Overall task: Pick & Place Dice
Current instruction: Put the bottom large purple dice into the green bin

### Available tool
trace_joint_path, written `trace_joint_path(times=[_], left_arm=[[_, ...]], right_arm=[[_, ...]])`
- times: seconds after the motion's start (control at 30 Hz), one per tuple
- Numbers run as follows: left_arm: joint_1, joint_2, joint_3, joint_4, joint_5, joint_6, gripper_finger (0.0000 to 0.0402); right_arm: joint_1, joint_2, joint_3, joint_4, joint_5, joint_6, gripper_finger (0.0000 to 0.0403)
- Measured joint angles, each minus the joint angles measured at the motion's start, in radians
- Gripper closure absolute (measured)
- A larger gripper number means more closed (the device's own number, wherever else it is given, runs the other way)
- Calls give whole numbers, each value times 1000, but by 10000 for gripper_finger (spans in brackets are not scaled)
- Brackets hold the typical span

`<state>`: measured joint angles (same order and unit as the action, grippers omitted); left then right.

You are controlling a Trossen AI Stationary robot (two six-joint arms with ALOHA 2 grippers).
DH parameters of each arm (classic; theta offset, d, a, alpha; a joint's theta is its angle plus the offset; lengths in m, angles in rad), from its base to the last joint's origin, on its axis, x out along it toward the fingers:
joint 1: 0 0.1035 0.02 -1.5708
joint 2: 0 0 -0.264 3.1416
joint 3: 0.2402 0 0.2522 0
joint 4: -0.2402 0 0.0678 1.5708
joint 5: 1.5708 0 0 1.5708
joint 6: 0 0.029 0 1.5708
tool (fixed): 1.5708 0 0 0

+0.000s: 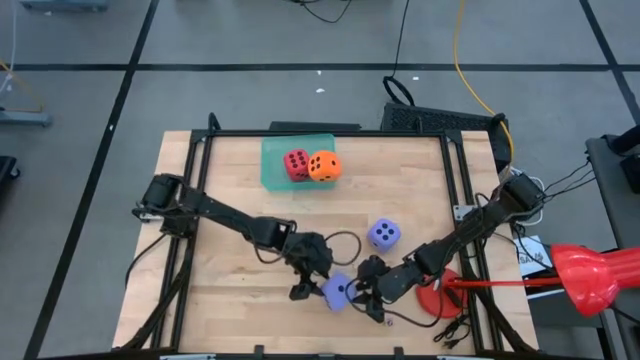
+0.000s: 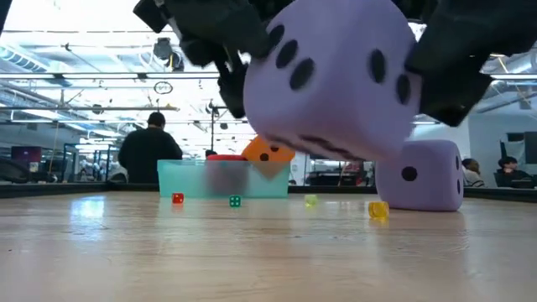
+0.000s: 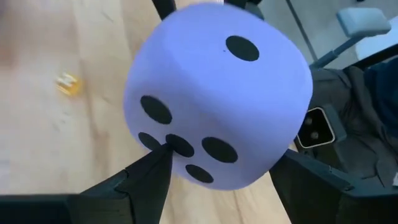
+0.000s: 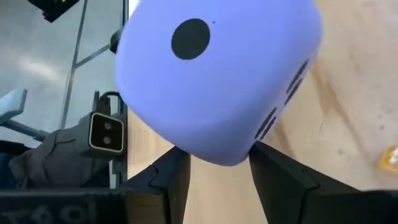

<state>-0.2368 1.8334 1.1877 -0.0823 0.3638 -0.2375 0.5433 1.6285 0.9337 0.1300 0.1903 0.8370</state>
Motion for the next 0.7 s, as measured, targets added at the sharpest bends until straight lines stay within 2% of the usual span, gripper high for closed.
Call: trace_joint_path(times=[0.4,0.7], left_arm=[[96,-189,5,-157,-51,115,135],[200,-263,5,-287,-50,187,135]], right_arm=[[-107,-88,0,-3,2,-160,250],[-232,-136,0,-15,1,-262,250]])
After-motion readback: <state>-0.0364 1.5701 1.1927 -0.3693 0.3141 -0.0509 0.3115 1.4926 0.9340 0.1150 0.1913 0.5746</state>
